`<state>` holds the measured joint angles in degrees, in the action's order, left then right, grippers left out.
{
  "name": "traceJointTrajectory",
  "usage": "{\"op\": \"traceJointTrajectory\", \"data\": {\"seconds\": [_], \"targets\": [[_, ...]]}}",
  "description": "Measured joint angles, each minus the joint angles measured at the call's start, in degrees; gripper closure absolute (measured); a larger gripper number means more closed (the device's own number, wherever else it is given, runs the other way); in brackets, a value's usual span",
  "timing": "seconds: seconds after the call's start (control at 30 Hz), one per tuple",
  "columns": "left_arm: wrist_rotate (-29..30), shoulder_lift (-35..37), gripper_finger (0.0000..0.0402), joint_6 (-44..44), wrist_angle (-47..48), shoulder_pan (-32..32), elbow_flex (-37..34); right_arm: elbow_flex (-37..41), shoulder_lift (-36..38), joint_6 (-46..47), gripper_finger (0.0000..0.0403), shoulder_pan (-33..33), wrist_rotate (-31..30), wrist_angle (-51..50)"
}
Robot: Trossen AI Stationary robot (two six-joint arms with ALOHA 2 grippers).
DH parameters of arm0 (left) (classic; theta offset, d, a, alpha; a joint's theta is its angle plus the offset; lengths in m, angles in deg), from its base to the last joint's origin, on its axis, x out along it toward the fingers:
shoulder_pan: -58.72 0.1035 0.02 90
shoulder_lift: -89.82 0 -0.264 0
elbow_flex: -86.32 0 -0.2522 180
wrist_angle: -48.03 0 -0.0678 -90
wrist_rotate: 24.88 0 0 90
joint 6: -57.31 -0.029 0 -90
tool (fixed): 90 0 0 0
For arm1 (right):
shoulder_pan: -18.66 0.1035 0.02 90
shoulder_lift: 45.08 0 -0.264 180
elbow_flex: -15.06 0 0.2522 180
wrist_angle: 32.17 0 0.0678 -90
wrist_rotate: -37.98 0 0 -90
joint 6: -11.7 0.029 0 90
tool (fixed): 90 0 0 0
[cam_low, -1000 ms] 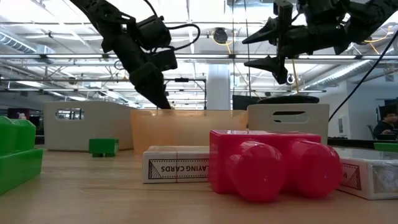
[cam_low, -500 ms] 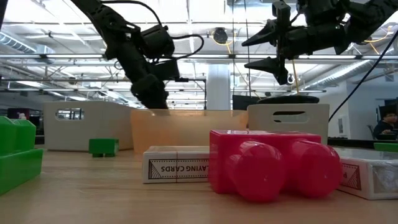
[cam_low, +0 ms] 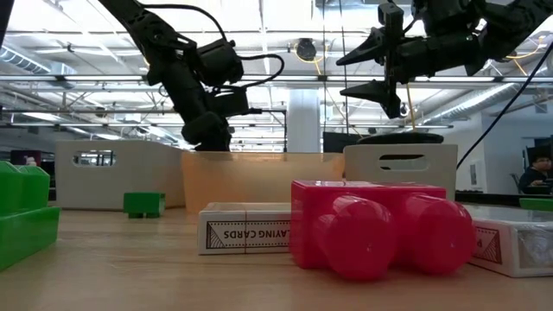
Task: Pick & Place Toys
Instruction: Put the yellow game piece into the orange bin, then put the green game piece into the orange bin
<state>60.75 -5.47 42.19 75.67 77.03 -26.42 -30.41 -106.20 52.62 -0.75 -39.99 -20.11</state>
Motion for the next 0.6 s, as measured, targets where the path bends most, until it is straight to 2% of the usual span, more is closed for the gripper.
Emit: {"op": "traceJointTrajectory", "data": {"seconds": [0.37, 0.6], "targets": [[0.4, 0.0, 0.0206, 0.3, -0.1, 0.1, 0.0, 0.0, 0.0, 0.0, 0.0149, 0.0, 0.0, 0.0], [-0.1, 1.6, 0.0175, 6.5, -1.5, 0.1, 0.8, 0.0, 0.0, -1.1, 0.0149, 0.0, 0.0, 0.0]]}}
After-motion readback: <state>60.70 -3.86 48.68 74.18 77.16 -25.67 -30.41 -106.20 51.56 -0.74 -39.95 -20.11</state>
